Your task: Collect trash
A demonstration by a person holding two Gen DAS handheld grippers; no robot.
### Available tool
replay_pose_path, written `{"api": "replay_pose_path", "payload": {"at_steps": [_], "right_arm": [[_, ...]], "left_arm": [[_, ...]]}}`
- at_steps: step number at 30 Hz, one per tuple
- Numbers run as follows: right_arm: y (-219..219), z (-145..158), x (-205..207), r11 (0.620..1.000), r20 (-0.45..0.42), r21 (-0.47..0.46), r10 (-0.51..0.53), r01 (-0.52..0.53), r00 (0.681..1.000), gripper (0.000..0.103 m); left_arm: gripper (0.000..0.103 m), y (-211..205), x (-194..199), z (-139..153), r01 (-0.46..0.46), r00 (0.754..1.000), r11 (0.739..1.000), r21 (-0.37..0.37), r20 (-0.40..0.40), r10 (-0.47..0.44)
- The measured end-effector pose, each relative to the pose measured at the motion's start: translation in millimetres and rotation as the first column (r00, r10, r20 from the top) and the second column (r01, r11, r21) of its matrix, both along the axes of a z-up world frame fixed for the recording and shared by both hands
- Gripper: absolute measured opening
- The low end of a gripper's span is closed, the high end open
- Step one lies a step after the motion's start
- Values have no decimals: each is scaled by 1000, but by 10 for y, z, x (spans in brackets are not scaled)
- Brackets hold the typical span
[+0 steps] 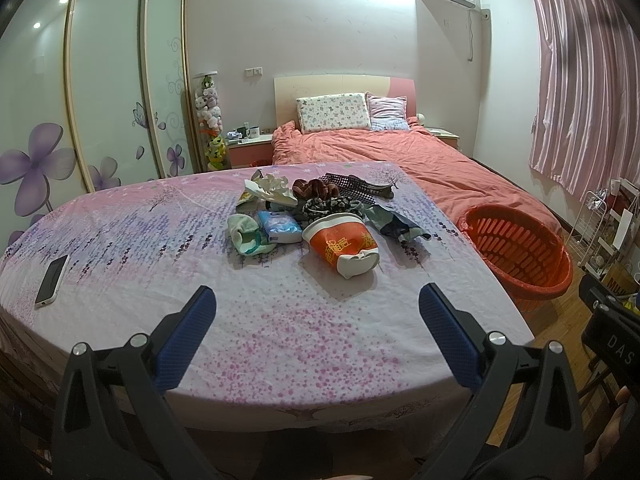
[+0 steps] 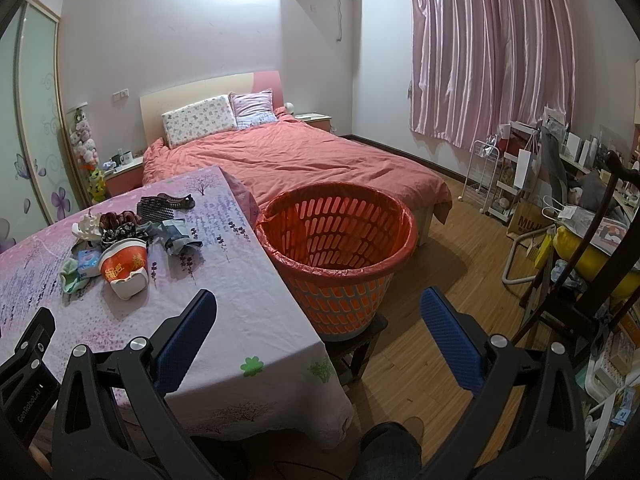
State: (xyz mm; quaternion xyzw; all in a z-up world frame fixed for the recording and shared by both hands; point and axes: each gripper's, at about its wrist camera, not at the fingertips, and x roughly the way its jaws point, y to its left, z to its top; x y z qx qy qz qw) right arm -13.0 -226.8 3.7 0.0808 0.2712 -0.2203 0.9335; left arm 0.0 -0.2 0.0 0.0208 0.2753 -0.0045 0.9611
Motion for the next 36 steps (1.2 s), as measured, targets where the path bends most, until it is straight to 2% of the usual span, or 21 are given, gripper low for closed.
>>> {"api": "replay_pose_path", "payload": {"at_steps": [19,25,30,36], "right_arm": [[-22,-23,-1,1000,-4,5,2,-2,1000,101],[-10,-51,55,1000,-6,6,11,-11,1000,101],[38,-133,179,999,-6,-1,44,-44,999,101],[154,-199,428,993,-35,10,116,-116,993,99]], "left_arm": [[99,-11,-29,-17,-1,1000,1000,0,-6,1],[99,34,70,-72,-7,1000,1000,-1,-13,7],[99,200,219,-114,-24,999,999,-22,-28,24],[99,546,544,-173,-87,994,995,-49,-64,83]]}}
